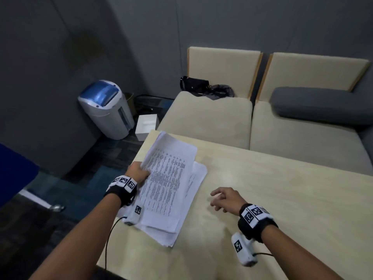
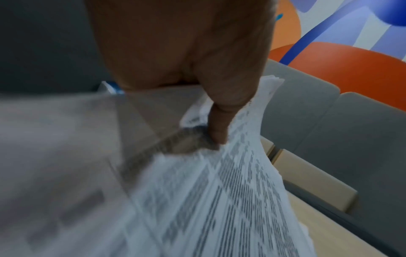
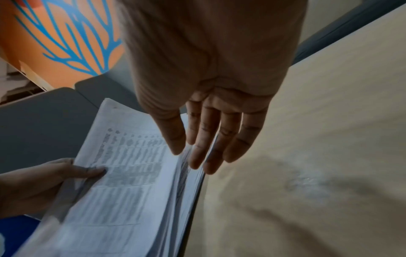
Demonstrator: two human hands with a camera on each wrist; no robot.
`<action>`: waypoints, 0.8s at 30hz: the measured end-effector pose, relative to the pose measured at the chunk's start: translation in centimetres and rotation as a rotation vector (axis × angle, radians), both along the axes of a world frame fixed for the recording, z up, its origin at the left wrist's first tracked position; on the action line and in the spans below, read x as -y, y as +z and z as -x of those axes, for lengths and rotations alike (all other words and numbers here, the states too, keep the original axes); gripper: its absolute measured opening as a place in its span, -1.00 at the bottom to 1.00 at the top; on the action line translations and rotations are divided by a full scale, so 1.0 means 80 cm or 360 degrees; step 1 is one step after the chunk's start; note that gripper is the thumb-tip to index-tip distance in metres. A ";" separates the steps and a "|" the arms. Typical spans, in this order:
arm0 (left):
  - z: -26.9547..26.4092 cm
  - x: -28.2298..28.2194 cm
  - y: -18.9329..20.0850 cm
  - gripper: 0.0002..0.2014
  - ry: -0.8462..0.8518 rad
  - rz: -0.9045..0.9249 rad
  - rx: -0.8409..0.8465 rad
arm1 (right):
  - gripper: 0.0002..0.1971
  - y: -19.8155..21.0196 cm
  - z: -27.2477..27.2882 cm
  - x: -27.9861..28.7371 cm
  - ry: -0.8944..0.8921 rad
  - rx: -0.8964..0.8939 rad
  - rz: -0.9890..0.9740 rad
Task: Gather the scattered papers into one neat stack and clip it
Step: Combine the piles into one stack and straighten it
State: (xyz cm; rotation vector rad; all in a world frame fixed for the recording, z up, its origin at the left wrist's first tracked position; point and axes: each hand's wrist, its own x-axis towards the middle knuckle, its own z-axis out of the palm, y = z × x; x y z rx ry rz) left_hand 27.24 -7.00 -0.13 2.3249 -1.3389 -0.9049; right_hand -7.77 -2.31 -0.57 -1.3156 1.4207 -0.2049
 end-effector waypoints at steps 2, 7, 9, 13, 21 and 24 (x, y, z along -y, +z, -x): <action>-0.015 0.007 -0.016 -0.71 -0.0031 -0.0079 -0.0121 | -0.72 -0.013 -0.025 0.011 0.0025 -0.0054 -0.0027; -0.061 0.025 -0.084 -0.29 -0.0066 -0.0360 0.0133 | -0.54 -0.057 -0.064 0.024 -0.0073 -0.0318 -0.0120; -0.061 0.015 -0.098 -0.26 0.0038 -0.0459 0.0303 | -0.47 -0.064 -0.068 0.014 -0.0115 -0.0383 -0.0200; -0.051 0.021 -0.113 -0.23 0.0018 -0.0424 0.0224 | -0.43 -0.095 -0.087 0.022 -0.0326 -0.0406 -0.0312; 0.024 0.011 -0.107 -0.62 -0.0088 -0.0523 -0.0297 | -0.58 -0.105 -0.091 0.008 -0.0378 -0.0262 -0.0266; 0.045 0.000 -0.107 -0.57 -0.0036 -0.0472 -0.0309 | -0.54 -0.100 -0.074 -0.005 -0.0266 -0.0307 -0.0155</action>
